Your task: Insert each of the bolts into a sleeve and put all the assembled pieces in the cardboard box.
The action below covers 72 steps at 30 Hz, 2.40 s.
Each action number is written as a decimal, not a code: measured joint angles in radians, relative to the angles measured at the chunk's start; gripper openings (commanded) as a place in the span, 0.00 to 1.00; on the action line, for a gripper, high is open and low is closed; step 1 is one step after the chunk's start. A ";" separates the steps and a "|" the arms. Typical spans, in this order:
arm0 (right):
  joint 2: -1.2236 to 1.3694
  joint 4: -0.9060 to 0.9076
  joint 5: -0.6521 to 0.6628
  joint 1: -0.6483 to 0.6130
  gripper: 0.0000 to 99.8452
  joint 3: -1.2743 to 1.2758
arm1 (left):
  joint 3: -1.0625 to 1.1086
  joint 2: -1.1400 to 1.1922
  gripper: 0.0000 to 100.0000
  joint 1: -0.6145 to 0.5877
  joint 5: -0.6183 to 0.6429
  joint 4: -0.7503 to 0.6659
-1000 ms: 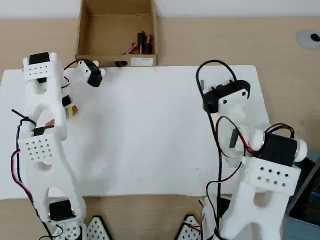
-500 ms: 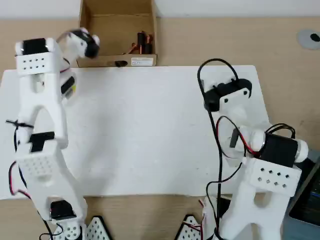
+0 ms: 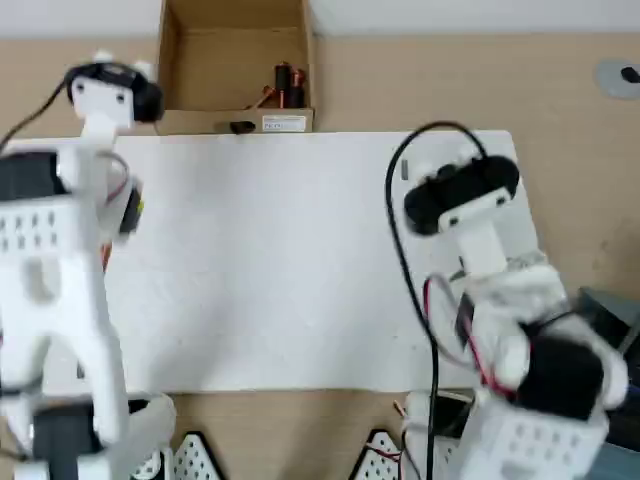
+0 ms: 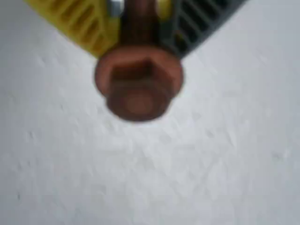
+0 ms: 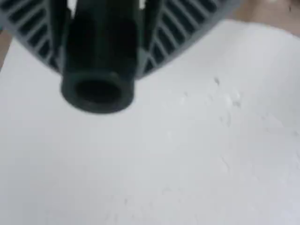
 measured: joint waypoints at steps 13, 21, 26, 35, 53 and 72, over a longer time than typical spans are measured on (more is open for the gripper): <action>-0.186 0.000 -0.213 -0.051 0.01 0.069 | 0.559 -0.778 0.00 0.003 0.353 -0.222; -0.192 -0.135 -0.313 -0.051 0.01 0.206 | 0.813 -1.060 0.00 0.003 0.529 -0.292; -0.189 -0.284 -0.364 -0.051 0.01 0.325 | 0.933 -1.180 0.00 0.003 0.652 -0.405; -0.187 -0.629 -0.396 -0.091 0.01 0.582 | 1.183 -1.412 0.00 0.003 0.824 -0.575; -0.186 -1.122 -0.396 -0.473 0.01 0.964 | 1.323 -1.441 0.00 0.219 1.042 -0.767; -0.186 -1.135 -0.396 -0.832 0.01 0.970 | 1.326 -1.441 0.00 0.377 1.191 -1.007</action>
